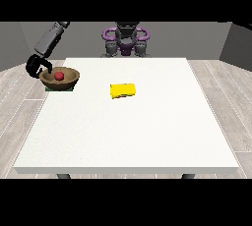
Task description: Pick the cup and pour the ball into the bowl, then pick the bowl and place it on the pad
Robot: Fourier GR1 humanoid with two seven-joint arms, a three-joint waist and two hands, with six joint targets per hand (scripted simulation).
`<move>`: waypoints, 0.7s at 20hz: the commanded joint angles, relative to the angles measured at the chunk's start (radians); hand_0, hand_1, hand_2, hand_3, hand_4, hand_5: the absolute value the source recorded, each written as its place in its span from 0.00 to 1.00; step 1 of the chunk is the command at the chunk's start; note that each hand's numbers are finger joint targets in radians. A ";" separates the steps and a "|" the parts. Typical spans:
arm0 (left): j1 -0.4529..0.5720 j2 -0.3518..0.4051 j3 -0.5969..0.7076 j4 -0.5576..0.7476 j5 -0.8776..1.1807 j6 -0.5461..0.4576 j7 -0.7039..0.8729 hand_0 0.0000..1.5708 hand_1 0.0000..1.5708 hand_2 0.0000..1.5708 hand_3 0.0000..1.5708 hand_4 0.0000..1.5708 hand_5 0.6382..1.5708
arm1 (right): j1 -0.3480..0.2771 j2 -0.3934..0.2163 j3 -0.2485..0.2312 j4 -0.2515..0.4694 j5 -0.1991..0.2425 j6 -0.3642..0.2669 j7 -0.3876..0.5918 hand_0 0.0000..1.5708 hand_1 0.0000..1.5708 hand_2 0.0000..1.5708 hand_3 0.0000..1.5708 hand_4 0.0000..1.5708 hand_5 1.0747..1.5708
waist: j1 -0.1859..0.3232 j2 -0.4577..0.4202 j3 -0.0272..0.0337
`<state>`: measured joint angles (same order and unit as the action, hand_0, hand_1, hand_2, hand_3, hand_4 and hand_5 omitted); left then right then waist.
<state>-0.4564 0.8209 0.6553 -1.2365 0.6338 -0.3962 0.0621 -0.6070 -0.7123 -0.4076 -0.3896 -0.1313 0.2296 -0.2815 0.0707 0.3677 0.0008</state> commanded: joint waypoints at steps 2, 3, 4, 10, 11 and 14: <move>-0.013 0.003 -0.033 0.074 -0.043 0.026 -0.011 0.00 0.00 0.00 0.00 0.42 0.98 | -0.011 0.026 0.050 -0.019 0.029 0.005 0.093 1.00 1.00 1.00 0.90 0.63 0.98 | -0.040 -0.084 -0.0010; 0.028 -0.019 -0.025 0.041 -0.047 0.024 -0.027 0.00 0.00 0.00 0.00 0.42 0.97 | 0.003 -0.009 0.001 0.019 -0.017 0.053 0.083 1.00 1.00 1.00 0.89 0.61 0.95 | -0.035 -0.067 -0.0003; 0.038 -0.009 -0.014 0.081 -0.040 -0.021 -0.043 0.00 0.00 0.00 0.00 0.42 0.97 | -0.022 0.022 -0.055 0.054 -0.090 0.078 0.170 1.00 1.00 1.00 0.85 0.53 0.94 | -0.019 -0.076 -0.0015; -0.022 0.033 -0.007 0.023 -0.005 0.036 0.001 0.00 0.00 0.00 0.00 0.42 0.97 | -0.063 -0.088 -0.040 0.052 -0.040 -0.022 0.177 0.00 0.00 0.00 0.00 0.00 0.86 | -0.006 -0.021 0.0007; 0.019 0.016 -0.009 0.064 -0.007 -0.014 -0.022 0.00 0.00 0.00 0.00 0.44 0.97 | -0.006 -0.080 -0.028 0.046 -0.030 -0.012 0.161 0.00 0.00 0.00 0.00 0.00 0.85 | -0.016 -0.069 -0.0001; -0.020 -0.062 -0.080 -0.108 0.090 0.044 0.135 0.00 0.00 0.00 0.00 0.63 1.00 | -0.034 -0.104 -0.027 0.087 -0.022 -0.018 0.209 0.00 0.00 0.00 0.00 0.00 0.80 | -0.002 -0.162 0.0027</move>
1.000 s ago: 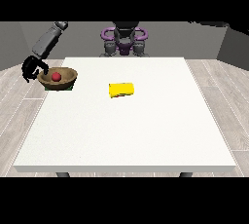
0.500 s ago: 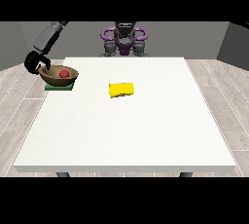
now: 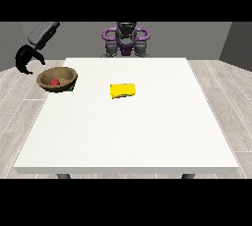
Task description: Pick the cup and pour the ball into the bowl, then pick the bowl and place it on the pad
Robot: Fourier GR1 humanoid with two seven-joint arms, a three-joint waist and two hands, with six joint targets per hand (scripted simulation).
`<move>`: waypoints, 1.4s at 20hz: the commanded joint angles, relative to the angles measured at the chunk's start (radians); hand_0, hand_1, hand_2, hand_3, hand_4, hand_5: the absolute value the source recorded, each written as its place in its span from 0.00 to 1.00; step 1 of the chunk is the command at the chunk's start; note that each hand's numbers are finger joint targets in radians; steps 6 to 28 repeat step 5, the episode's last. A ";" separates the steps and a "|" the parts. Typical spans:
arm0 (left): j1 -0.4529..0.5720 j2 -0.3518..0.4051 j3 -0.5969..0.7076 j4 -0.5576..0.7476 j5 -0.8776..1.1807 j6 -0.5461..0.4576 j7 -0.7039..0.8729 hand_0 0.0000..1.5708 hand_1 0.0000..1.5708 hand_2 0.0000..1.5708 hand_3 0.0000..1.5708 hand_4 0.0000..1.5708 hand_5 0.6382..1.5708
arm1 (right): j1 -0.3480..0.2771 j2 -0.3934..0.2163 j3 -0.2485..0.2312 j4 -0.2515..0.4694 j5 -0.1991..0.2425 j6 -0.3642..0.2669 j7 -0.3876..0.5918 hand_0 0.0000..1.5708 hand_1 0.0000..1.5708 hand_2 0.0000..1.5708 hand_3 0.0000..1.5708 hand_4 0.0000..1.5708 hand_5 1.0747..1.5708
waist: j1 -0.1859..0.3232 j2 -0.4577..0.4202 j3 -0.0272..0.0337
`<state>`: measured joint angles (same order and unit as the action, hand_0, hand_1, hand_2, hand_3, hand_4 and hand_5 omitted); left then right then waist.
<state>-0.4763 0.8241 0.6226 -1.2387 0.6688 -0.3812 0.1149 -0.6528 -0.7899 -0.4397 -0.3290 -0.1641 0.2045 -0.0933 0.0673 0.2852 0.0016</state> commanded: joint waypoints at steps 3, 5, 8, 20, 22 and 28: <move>0.042 -0.135 -0.129 -0.063 -0.030 0.090 0.094 0.00 0.00 0.00 0.00 0.63 1.00 | -0.050 0.004 0.043 -0.047 0.017 0.046 0.083 0.00 0.00 0.00 0.00 0.28 0.36 | -0.039 -0.234 -0.0023; 0.059 -0.131 -0.138 -0.011 -0.035 0.093 0.133 0.00 0.00 0.00 0.00 0.63 1.00 | -0.082 0.046 0.045 -0.093 -0.001 0.070 0.067 0.00 0.00 0.00 0.00 0.45 0.29 | -0.077 -0.333 -0.0039; 0.059 -0.131 -0.138 -0.011 -0.035 0.093 0.133 0.00 0.00 0.00 0.00 0.63 1.00 | -0.082 0.046 0.045 -0.093 -0.001 0.070 0.067 0.00 0.00 0.00 0.00 0.45 0.29 | -0.077 -0.333 -0.0039; 0.059 -0.131 -0.138 -0.011 -0.035 0.093 0.133 0.00 0.00 0.00 0.00 0.63 1.00 | -0.082 0.046 0.045 -0.093 -0.001 0.070 0.067 0.00 0.00 0.00 0.00 0.45 0.29 | -0.077 -0.333 -0.0039; 0.059 -0.131 -0.138 -0.011 -0.035 0.093 0.133 0.00 0.00 0.00 0.00 0.63 1.00 | -0.082 0.046 0.045 -0.093 -0.001 0.070 0.067 0.00 0.00 0.00 0.00 0.45 0.29 | -0.077 -0.333 -0.0039; 0.059 -0.131 -0.138 -0.011 -0.035 0.093 0.133 0.00 0.00 0.00 0.00 0.63 1.00 | -0.082 0.046 0.045 -0.093 -0.001 0.070 0.067 0.00 0.00 0.00 0.00 0.45 0.29 | -0.077 -0.333 -0.0039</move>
